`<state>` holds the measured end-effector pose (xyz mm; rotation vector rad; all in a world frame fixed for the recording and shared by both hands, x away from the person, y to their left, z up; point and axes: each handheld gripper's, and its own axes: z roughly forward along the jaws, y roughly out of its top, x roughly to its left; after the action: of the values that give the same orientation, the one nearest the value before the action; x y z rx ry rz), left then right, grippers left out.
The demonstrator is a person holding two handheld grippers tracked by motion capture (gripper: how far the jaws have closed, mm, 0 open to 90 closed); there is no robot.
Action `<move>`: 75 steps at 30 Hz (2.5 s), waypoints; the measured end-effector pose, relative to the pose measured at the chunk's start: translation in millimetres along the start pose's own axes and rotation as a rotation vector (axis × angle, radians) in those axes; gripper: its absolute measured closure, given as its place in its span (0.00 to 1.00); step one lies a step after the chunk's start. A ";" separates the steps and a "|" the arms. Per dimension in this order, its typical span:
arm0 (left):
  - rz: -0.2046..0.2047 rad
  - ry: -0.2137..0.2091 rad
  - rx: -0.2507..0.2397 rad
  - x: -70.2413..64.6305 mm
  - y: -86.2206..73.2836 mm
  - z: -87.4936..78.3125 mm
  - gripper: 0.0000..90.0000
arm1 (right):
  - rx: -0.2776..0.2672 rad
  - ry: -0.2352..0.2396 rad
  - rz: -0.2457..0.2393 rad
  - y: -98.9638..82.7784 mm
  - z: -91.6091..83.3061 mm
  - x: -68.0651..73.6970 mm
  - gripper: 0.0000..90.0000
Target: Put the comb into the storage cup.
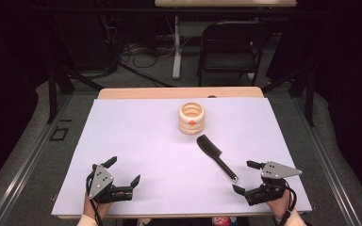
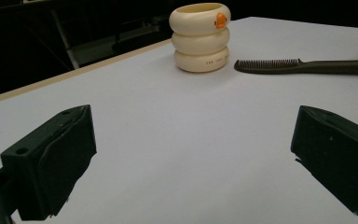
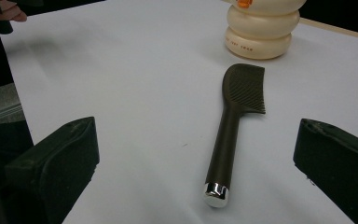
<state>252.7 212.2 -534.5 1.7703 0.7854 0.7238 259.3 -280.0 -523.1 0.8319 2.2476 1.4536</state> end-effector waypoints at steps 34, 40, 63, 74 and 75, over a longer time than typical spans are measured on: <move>0.001 0.006 0.013 0.7 -1.4 -1.7 0.00 | 0.090 -0.011 0.000 16.8 19.3 4.5 0.00; 0.000 0.007 0.014 0.6 -1.3 -1.2 0.00 | 0.144 -0.007 0.017 20.3 28.3 3.0 0.00; 0.006 0.008 0.021 -0.1 -1.1 0.1 0.00 | 0.320 -0.052 0.067 36.2 49.3 2.5 0.00; 0.005 0.008 0.024 0.4 -1.0 -0.6 0.00 | 0.377 -0.076 0.086 41.3 61.3 1.4 0.00; 0.003 0.009 0.022 0.3 -1.0 -0.4 0.00 | 0.379 -0.077 0.087 41.7 62.0 1.3 0.00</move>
<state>252.4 212.9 -535.4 1.7893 0.7993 0.7282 305.4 -222.4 -511.3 1.0894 2.4921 1.0192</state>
